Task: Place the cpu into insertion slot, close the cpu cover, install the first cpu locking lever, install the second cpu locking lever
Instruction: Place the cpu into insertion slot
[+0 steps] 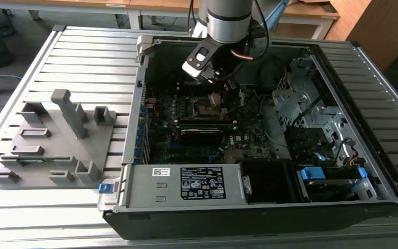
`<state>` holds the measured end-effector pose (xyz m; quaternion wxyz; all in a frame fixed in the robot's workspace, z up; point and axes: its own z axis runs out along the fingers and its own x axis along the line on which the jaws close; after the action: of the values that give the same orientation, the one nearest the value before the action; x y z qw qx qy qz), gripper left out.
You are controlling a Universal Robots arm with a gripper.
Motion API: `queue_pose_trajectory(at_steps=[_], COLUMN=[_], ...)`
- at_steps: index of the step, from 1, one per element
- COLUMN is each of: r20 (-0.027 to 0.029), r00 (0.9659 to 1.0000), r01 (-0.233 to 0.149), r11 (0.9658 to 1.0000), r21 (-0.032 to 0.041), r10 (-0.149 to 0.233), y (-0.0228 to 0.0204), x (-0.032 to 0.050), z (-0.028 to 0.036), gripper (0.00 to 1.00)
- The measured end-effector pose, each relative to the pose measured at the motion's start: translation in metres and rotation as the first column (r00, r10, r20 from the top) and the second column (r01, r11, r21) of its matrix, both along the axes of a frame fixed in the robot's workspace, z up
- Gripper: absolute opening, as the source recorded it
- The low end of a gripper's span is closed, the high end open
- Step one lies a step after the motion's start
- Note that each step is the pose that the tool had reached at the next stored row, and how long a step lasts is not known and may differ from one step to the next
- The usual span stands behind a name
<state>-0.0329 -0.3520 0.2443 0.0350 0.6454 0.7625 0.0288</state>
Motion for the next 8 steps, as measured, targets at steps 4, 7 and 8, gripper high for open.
queue_pose_trajectory(at_steps=[4,7,8], r20=[0.0,-0.0006,-0.002], r00=[0.9974,0.9956,0.9952], r01=[0.072,0.094,0.097], r11=[0.9974,0.9956,0.995], r21=[0.0,0.0076,0.0215], r10=[-0.072,-0.094,-0.097], y=[0.0,0.0,0.0], x=[0.0,-0.0007,-0.0012], z=[-0.0004,-0.0004,-0.0005], gripper=[0.54,0.54,0.54])
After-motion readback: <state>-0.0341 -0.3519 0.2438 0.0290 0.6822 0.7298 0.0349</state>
